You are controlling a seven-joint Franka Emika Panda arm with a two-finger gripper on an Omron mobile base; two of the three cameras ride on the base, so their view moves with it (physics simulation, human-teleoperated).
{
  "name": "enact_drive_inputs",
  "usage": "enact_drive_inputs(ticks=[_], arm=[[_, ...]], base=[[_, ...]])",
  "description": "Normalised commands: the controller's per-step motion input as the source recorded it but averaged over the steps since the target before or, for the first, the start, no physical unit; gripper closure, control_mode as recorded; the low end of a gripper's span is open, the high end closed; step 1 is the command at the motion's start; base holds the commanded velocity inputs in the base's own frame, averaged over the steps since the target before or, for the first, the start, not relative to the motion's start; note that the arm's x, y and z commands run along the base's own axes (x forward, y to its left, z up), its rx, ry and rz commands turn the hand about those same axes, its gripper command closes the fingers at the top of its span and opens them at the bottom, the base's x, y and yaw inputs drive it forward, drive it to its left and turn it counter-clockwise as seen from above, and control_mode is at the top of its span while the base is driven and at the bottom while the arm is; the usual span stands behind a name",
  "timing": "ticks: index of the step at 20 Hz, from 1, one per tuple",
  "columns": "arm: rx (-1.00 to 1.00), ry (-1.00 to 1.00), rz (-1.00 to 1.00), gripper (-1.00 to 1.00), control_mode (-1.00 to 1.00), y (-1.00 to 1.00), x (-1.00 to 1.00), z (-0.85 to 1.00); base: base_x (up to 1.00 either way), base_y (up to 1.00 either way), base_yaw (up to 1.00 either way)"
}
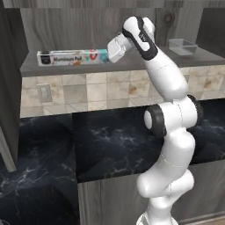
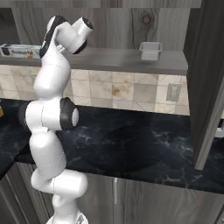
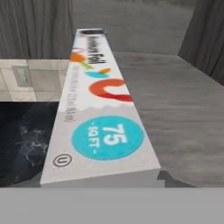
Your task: Retrieve the tupperware and aluminum foil from the cabinet and place them on the dining counter near the plate with avocado and tomato to prepare for storing leftovers.
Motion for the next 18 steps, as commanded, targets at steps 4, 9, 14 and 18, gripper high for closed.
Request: enact_drive_inputs(ticks=[4,9,14,18], arm=[[0.29,-0.12,-0.04,1.00,-1.00,-1.00,-1.00,-0.24],[0.22,-0.17,0.00,1.00,-1.00,-0.80,-1.00,0.03],[0.04,-0.06,0.06,1.00,-1.00,-0.28,-1.00,0.07],[-0.07,0.02,0.15,1.00,-1.00,-0.20,-1.00,-0.01]], base=[[0.00,0.00,0.00],[0.00,0.00,0.00],[0.00,0.00,0.00],[0.00,0.00,0.00]])
